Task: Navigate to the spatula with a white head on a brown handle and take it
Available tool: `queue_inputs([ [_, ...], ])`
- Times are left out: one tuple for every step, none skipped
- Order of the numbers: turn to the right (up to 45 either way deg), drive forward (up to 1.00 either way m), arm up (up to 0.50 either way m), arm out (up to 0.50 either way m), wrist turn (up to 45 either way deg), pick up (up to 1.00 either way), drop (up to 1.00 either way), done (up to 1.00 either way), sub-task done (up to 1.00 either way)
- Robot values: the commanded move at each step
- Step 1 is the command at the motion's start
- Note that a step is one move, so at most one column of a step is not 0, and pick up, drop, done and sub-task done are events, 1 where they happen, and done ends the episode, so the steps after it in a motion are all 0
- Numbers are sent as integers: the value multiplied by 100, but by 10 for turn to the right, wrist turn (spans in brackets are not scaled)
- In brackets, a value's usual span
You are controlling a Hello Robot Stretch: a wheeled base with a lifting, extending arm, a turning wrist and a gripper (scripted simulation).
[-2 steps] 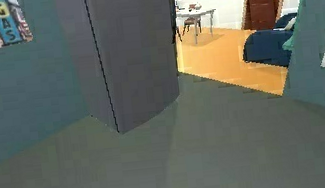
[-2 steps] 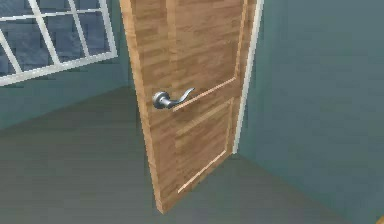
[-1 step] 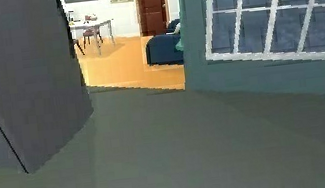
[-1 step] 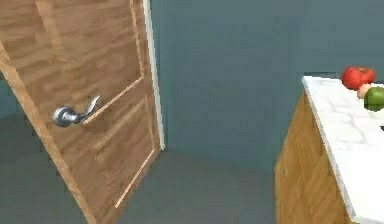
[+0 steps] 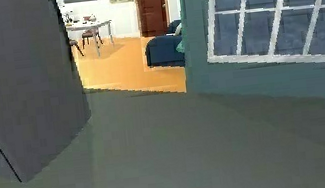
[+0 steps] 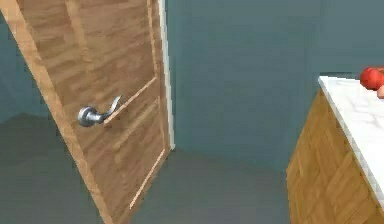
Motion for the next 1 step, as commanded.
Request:
queue_inputs([
  [450, 0, 0, 0, 0, 0, 0, 0, 0],
])
